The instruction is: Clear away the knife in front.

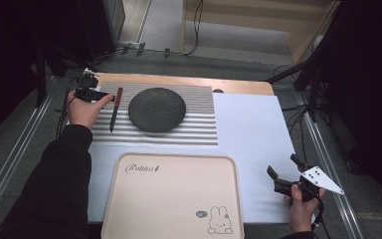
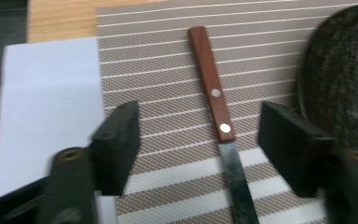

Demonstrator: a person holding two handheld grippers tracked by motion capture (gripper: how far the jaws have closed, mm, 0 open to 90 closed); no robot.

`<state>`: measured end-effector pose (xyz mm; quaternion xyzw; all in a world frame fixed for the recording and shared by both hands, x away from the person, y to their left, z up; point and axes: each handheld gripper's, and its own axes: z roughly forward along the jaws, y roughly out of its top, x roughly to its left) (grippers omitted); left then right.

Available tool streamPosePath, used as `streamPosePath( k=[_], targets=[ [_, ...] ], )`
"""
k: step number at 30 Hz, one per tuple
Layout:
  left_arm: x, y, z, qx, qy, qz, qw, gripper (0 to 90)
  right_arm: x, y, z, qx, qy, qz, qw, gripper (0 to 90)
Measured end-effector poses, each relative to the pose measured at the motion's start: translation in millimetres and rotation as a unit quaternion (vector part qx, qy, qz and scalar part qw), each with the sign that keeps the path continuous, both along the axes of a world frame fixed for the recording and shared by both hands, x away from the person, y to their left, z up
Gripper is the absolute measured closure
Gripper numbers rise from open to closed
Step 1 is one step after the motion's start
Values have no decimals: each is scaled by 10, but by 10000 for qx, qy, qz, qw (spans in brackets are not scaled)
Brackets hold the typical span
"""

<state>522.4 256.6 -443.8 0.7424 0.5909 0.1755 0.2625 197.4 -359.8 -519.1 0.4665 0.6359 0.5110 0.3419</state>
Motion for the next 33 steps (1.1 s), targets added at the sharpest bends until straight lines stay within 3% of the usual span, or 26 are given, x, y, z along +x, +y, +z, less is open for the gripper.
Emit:
streamPosePath(
  k=[5,13,28,33],
  targets=[
    [77,-75,-11,111,178,-42,9998,415,9,-1,-4,5,0,19,10000,8],
    [125,-122,-38,53,320,-87,9994,518,11,3,-5,0,5,30,10000,8],
    [171,-207,-190,81,600,-196,9980,597,12,4,-5,-1,29,43,10000,41],
    [184,-232,-219,2,596,-189,9980,608,13,7,-5,5,32,44,10000,41]
  ],
)
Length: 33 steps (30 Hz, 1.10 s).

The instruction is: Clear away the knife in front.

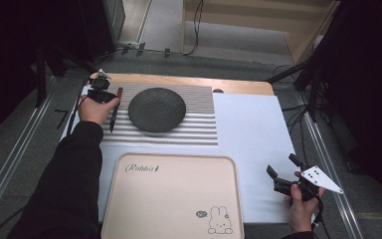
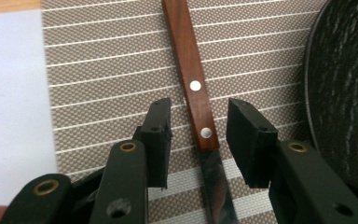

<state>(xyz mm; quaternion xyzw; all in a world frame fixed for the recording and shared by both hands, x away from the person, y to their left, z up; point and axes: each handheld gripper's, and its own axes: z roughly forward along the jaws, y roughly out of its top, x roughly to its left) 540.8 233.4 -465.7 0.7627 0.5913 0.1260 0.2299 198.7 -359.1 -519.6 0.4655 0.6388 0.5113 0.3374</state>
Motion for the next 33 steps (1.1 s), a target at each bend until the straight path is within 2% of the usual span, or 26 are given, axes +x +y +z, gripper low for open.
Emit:
streamPosePath(
  k=[6,16,17,20,24,27,33],
  targets=[
    [20,-20,-58,59,97,26,9999,631,4,-2,0,-7,-19,-5,10000,41],
    [17,-59,-67,225,62,64,9997,689,4,-3,0,1,-19,-8,10000,41],
    [6,-82,-71,395,23,62,9992,716,5,-2,-1,-2,-19,-5,10000,41],
    [-8,-106,-74,517,-2,-3,9987,761,7,-1,-1,-13,-27,-2,10000,41],
    [-11,-107,-71,515,12,7,9987,767,5,1,-2,0,-7,-13,10000,41],
    [-11,-80,-71,387,27,32,9992,768,5,0,-2,-2,-7,-13,10000,41],
    [-21,-74,-70,377,1,-2,9993,769,5,-3,-2,13,-15,-14,10000,41]
  ],
)
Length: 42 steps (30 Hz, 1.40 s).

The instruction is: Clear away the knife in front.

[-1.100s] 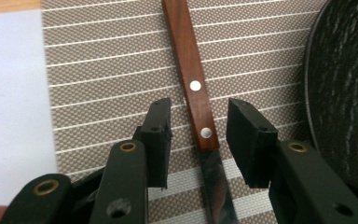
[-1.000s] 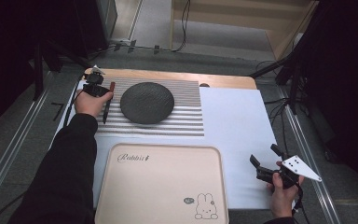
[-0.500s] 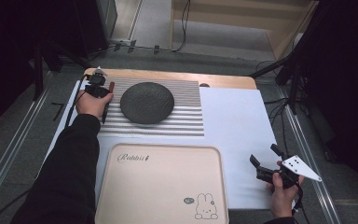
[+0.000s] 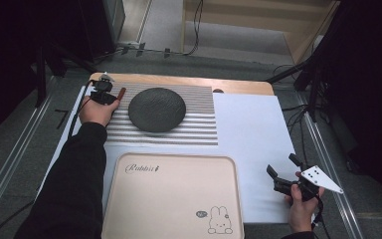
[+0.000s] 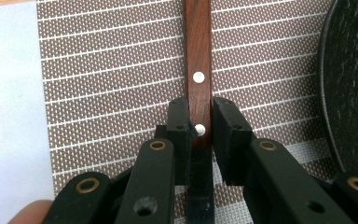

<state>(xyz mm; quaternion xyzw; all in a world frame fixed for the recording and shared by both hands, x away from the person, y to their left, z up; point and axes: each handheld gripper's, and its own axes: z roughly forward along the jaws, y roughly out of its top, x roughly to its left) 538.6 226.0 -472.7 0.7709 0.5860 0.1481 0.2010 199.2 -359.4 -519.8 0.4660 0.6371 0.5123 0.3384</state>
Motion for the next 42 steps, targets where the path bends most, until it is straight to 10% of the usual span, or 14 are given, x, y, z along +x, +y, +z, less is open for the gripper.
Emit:
streamPosePath(
  k=[42],
  targets=[
    [-491,124,315,-593,-165,-429,9972,770,11,20,-1,-82,52,4,10000,41]
  ],
)
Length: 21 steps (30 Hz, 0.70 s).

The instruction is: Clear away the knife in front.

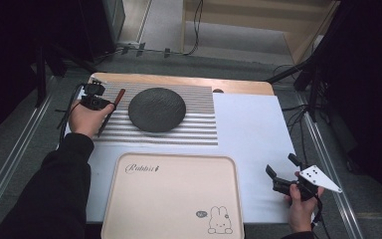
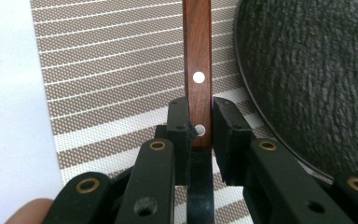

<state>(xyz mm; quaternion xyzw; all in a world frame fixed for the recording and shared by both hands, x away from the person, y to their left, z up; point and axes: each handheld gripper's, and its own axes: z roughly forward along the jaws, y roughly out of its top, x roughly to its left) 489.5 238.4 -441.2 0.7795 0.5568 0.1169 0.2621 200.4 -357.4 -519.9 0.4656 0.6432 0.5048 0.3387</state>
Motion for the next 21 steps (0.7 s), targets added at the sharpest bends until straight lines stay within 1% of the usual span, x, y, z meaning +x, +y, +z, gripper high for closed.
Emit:
streamPosePath(
  k=[11,12,14,19,21],
  targets=[
    [-144,-55,98,-52,-155,-203,9997,770,-1,-6,0,22,-8,13,10000,41],
    [-184,-71,123,-119,-200,-252,9994,770,-1,-6,0,22,-8,14,10000,41],
    [-201,-78,133,-121,-209,-277,9993,770,-1,-5,0,24,-7,12,10000,41],
    [-307,-107,163,-244,-257,-357,9987,770,-3,-9,0,30,-8,19,10000,41],
    [-351,-122,176,-229,-260,-411,9986,770,-5,-9,0,35,1,13,10000,41]
  ],
)
